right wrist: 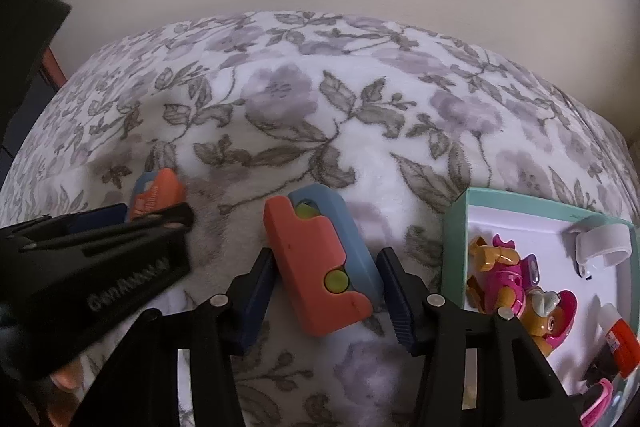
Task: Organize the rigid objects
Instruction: 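Close the left tool on the orange carrot-knife toy while the right tool grasps the pink-blue toy, then carry the orange toy with the left tool over the tray while the right tool carries the pink toy there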
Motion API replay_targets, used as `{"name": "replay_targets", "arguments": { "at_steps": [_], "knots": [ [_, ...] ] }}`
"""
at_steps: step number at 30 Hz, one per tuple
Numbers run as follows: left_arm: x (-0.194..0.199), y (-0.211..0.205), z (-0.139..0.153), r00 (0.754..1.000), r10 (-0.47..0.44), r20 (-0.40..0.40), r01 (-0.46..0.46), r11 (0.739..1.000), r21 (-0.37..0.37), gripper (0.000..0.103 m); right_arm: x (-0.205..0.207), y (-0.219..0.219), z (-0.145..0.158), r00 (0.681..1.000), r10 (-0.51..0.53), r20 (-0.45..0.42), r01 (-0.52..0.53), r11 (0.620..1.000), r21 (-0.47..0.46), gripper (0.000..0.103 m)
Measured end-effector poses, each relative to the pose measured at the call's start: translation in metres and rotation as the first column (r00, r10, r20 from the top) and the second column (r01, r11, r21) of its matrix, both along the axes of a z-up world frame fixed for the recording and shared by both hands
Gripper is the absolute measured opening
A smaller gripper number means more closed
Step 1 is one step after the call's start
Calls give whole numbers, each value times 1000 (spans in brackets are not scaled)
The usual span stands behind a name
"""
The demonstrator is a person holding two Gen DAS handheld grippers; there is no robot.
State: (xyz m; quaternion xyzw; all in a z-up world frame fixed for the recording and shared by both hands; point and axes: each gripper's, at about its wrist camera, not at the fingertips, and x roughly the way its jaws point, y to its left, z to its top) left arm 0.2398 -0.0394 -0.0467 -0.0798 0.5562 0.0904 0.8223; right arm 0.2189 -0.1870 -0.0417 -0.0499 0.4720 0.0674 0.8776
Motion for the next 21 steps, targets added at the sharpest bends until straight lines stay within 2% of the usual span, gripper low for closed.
{"name": "replay_targets", "arguments": {
  "at_steps": [4, 12, 21],
  "knots": [
    [-3, 22, 0, 1000, 22, 5, -22, 999, -31, 44, -1, -2, 1, 1000, -9, 4, 9, 1000, 2, 54],
    [-8, 31, 1, 1000, 30, -1, -31, 999, -36, 44, -2, -4, 1, 1000, -22, 4, 22, 1000, 16, 54],
    [-10, 40, 24, 998, 54, 19, -53, 998, -40, 44, -5, -4, 9, 1000, -15, 22, 15, 1000, 27, 54]
  ]
}}
